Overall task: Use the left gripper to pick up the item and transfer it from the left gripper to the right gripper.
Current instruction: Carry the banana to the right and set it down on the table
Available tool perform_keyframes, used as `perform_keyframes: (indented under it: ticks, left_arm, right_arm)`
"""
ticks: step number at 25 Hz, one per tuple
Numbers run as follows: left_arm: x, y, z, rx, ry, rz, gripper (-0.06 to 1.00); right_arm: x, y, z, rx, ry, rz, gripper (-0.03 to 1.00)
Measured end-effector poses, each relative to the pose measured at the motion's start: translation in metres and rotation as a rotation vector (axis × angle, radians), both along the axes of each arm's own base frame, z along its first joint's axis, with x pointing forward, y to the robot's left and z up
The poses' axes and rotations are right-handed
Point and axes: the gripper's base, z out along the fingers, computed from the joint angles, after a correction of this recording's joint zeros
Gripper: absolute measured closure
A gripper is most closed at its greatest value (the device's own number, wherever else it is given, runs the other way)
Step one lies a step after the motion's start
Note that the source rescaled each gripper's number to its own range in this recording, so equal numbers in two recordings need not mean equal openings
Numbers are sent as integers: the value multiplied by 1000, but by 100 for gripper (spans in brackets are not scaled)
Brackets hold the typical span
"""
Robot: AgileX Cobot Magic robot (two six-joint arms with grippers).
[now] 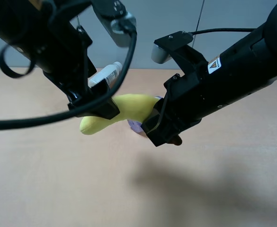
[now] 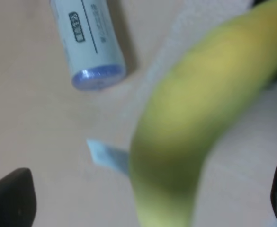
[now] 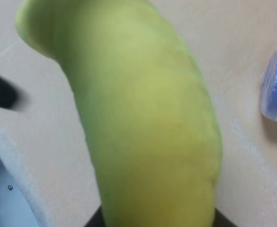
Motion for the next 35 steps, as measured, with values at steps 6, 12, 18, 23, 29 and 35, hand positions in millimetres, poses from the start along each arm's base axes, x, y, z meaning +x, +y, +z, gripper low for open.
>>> perform_keyframes:
  ticks: [6,12,18,23,29,35]
  left_arm:
    - [-22,25,50,24,33,80,-5]
    - [-56,61,80,1,13,143,-6]
    - [-91,103,92,-64,-97,204,-6]
    - [-126,138,61,-105,-76,280,-6]
    - [-167,176,13,-181,-75,342,-6]
    - [-198,206,-19,-315,-156,350,-6]
  right_arm:
    - [0,0,0,0,0,0,95]
    - [0,0,0,0,0,0,95]
    - [0,0,0,0,0,0,95]
    - [0,0,0,1,-1,-1,95]
    - [1,0,0,5,-6,-4,95]
    - [2,1,1,15,-20,-11,95]
